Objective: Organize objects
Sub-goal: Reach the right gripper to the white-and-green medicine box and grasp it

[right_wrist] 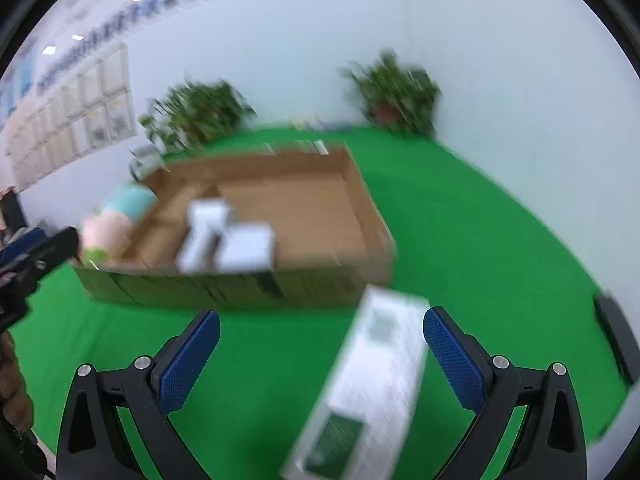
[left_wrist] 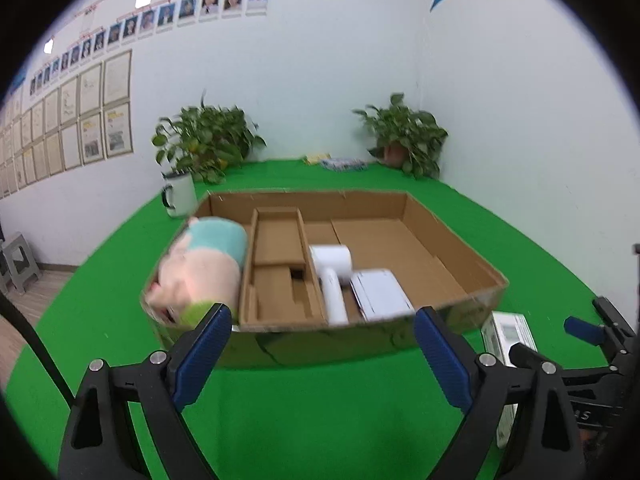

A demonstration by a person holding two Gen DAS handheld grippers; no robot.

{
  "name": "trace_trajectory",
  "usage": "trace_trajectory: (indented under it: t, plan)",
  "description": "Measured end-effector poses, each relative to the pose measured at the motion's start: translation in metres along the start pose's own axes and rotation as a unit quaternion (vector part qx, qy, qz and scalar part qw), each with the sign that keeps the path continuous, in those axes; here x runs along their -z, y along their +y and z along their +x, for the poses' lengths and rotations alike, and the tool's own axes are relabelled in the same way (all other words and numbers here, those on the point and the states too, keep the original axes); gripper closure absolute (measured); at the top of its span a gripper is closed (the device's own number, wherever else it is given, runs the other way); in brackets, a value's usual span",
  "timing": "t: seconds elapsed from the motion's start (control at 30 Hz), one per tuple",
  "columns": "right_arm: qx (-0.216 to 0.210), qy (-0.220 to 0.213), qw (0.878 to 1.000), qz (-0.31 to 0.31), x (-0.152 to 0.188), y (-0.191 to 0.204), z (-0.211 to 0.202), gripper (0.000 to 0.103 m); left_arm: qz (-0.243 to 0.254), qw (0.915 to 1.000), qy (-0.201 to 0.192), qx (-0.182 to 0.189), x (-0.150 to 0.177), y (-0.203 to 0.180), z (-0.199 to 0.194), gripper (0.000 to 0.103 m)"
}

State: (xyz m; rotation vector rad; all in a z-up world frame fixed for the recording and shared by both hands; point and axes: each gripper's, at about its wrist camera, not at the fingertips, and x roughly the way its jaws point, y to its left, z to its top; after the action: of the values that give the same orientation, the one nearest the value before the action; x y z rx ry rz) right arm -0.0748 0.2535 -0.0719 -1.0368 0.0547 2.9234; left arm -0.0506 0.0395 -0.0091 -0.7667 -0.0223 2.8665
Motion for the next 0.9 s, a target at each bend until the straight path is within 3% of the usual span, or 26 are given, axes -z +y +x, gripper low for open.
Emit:
trace_trajectory:
  t: [0.07,0.13,0.3,0.43,0.53,0.63,0.73,0.8,0.9]
  plan:
    - [0.033,0.053,0.998,0.017,0.016,-0.014,0.013,0.001,-0.006,0.9997,0.017,0.015,0.012,-0.006,0.004,0.010]
    - [0.022,0.097,0.994,0.045,0.030,-0.025,0.026,0.001,-0.017,0.9978,0.044,0.045,0.025,-0.009,0.011,0.010]
    - [0.026,0.152,0.986,0.060,0.053,-0.030,0.041,0.003,-0.035,0.9925,0.090,0.075,0.050,-0.012,0.019,0.010]
    - [0.022,0.155,0.987,0.027,0.065,-0.021,0.044,0.034,-0.040,0.9899,0.106,0.086,0.057,-0.006,0.019,0.010]
    - [-0.024,0.152,0.988,0.009,0.070,-0.007,0.035,0.042,-0.066,0.9810,0.132,0.126,0.058,0.003,0.021,0.010]
    - [-0.087,0.141,0.986,-0.027,0.078,0.020,0.015,0.040,-0.098,0.9682,0.159,0.167,0.061,0.014,0.023,0.010]
    - [-0.127,0.100,0.984,-0.081,0.084,0.048,-0.012,0.002,-0.137,0.9502,0.193,0.203,0.069,0.025,0.031,0.010]
    - [-0.143,0.072,0.982,-0.103,0.088,0.057,-0.027,0.001,-0.162,0.9337,0.221,0.231,0.076,0.029,0.040,0.010]
    - [-0.160,0.070,0.978,-0.112,0.094,0.058,-0.036,0.001,-0.192,0.9112,0.248,0.267,0.084,0.028,0.052,0.010]
